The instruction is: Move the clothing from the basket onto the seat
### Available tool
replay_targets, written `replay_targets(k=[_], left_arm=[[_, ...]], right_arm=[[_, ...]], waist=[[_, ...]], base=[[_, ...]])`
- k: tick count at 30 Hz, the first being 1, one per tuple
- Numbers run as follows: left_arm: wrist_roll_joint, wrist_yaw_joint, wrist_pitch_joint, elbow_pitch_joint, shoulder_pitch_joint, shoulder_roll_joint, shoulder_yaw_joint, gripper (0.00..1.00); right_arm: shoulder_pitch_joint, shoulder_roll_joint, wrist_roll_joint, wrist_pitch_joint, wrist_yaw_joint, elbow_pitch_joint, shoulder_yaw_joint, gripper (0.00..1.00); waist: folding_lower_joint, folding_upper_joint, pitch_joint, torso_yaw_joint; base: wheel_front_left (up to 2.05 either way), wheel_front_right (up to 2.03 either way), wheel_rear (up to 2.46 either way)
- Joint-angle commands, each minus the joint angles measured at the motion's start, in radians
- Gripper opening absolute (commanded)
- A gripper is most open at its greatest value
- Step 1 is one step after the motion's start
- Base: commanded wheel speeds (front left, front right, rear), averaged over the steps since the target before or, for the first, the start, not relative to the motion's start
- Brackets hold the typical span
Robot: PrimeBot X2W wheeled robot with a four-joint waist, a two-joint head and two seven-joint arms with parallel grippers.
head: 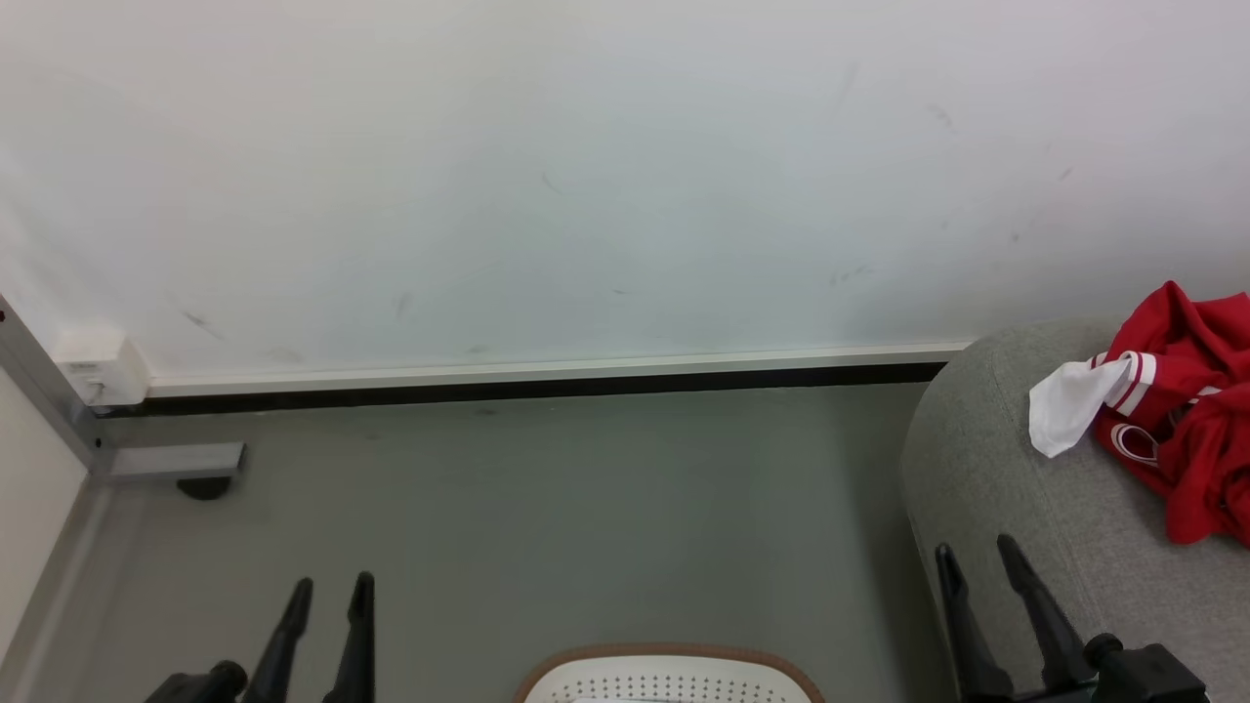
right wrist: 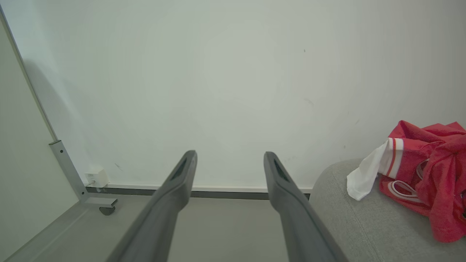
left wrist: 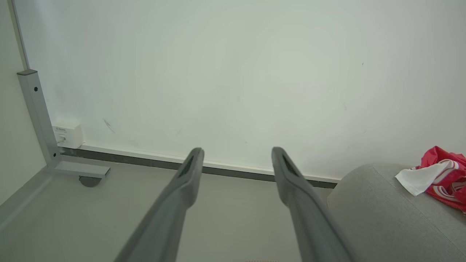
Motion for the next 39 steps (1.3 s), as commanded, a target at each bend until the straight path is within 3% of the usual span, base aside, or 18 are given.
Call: replay_targets(k=[1,4,39], left_arm=[[-0.002,0.000,0.001,0.004,0.001,-0.001,0.000,0.00],[-0.011,0.000,0.004,0.028,0.010,-0.007,-0.003,0.00],[-0.546,0.013,0.160,0.027,-0.054,-0.027,0.052,0.00]], right_arm=[[0.004,0.000,0.001,0.000,0.000,0.002,0.000,0.00],[0.021,0.000,0.011,0.003,0.000,0.023,0.002,0.00],[-0.032,-0.044,0.612,0.113,0.000,0.044,-0.049,0.00]], waist=[[0.0000,0.0000,0.000,0.000],[0.0000,0.0000,0.000,0.000],[0.0000,0.0000,0.010,0.011]], base=[[0.00,0.00,0.00],[0.00,0.00,0.00],[0.00,0.00,0.00]])
